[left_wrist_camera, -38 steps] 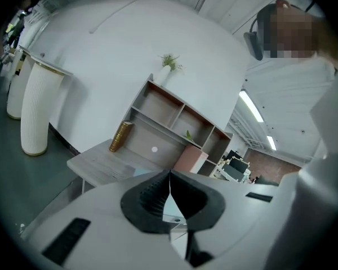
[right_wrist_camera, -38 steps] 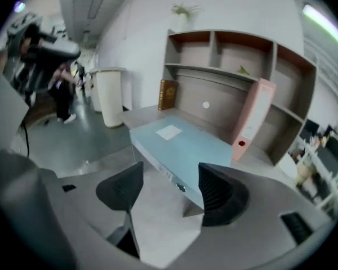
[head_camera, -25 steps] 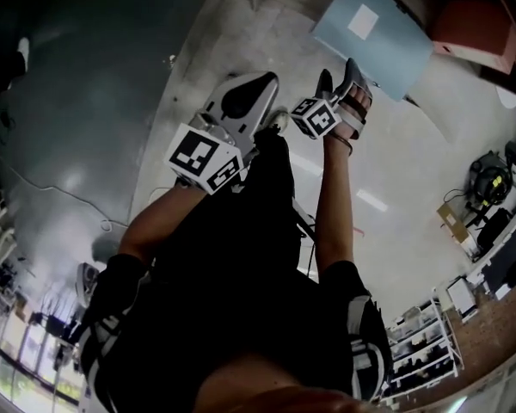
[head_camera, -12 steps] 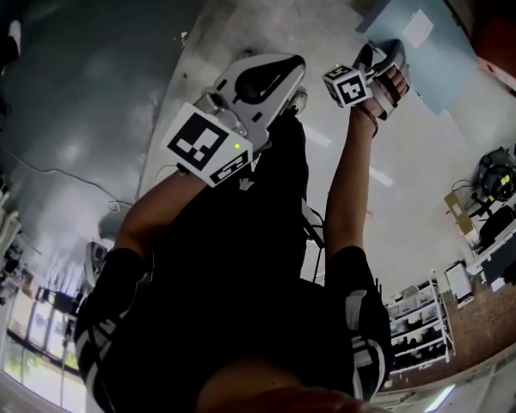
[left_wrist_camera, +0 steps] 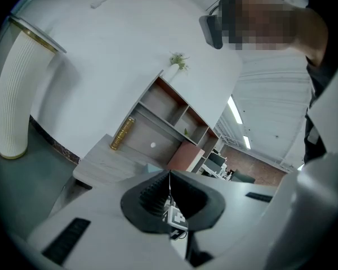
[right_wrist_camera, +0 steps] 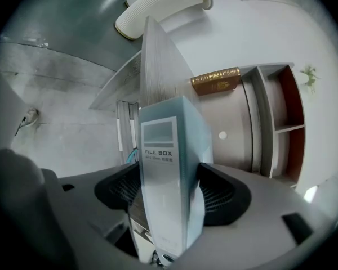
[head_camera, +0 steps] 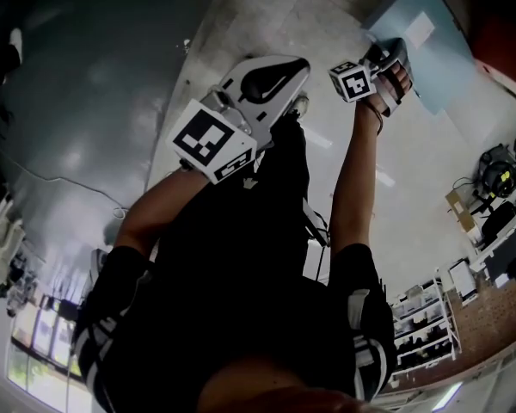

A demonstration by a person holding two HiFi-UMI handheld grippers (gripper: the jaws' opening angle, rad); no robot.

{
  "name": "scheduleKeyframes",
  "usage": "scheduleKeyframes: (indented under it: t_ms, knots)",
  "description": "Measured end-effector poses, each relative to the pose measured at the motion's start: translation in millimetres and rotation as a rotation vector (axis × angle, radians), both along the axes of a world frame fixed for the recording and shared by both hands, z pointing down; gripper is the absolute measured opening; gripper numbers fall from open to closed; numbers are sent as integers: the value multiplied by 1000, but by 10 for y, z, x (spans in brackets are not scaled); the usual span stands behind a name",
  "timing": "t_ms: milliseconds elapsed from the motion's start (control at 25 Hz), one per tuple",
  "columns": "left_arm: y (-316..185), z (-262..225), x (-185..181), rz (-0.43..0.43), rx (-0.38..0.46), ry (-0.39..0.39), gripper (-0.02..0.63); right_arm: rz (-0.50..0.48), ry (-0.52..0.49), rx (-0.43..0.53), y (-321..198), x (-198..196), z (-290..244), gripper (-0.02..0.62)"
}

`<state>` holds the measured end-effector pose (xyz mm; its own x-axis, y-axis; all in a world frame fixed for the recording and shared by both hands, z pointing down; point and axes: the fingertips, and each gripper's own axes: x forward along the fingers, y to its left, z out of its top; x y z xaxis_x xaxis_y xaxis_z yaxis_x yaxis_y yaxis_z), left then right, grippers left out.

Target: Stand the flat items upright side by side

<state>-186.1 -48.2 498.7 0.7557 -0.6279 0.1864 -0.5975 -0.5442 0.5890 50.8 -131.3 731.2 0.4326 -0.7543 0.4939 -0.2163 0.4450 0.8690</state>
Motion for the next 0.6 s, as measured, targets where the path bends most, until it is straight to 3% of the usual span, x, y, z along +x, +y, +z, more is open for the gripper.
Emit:
scheduleKeyframes:
  t_ms: [200, 400, 600]
  knots:
    - [-95, -158, -62, 8, 18, 15, 25, -11, -37, -55, 150, -107, 20, 336]
    - [-73, -351, -176, 24, 25, 23, 25, -87, -116, -181, 518, -404, -38, 316]
    - [-85, -739, -162, 55, 83, 22, 25, -114, -142, -212, 659, -461, -246, 311]
